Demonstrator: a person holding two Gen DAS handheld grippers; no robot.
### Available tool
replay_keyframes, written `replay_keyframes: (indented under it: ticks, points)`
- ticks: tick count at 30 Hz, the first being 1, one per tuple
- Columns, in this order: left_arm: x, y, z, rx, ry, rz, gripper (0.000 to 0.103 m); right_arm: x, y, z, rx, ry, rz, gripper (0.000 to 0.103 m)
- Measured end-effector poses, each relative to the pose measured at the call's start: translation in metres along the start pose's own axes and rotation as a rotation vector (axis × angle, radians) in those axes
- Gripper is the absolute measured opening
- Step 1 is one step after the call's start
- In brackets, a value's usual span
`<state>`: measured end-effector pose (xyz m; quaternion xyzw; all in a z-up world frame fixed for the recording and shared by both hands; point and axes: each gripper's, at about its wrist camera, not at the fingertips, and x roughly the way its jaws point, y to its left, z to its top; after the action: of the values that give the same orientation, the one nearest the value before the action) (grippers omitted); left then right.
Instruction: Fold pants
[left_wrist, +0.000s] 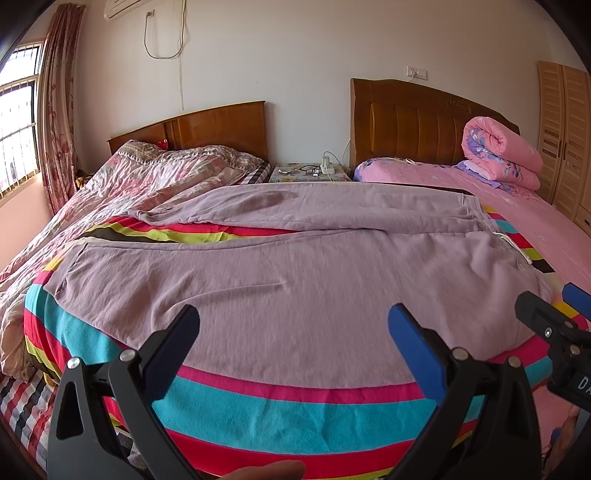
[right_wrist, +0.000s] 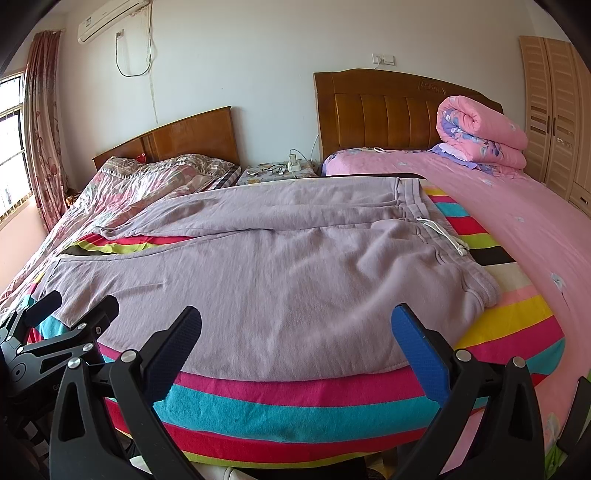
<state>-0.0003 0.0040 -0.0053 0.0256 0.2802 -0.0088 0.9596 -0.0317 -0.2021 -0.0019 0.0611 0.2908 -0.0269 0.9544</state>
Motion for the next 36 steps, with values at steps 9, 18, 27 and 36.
replay_keyframes:
  ticks: [9,18,27,36]
  points:
    - [0.0004,0.0,0.0008,-0.001,0.003,0.001,0.102,-0.0001,0.0,0.0001,0.001,0.002,0.0,0.099]
    - [0.0004,-0.0008,0.0017,0.0,0.005,0.0,0.102,0.0003,-0.0009,-0.0003,0.003,0.003,0.001,0.099]
    - [0.0007,-0.001,0.0018,0.0,0.006,0.001,0.102,0.0016,-0.0017,-0.0008,0.004,0.005,0.002,0.099]
    - [0.0029,-0.0003,-0.0034,-0.001,0.009,0.0,0.102,0.0034,-0.0015,-0.0018,0.006,0.008,0.003,0.099]
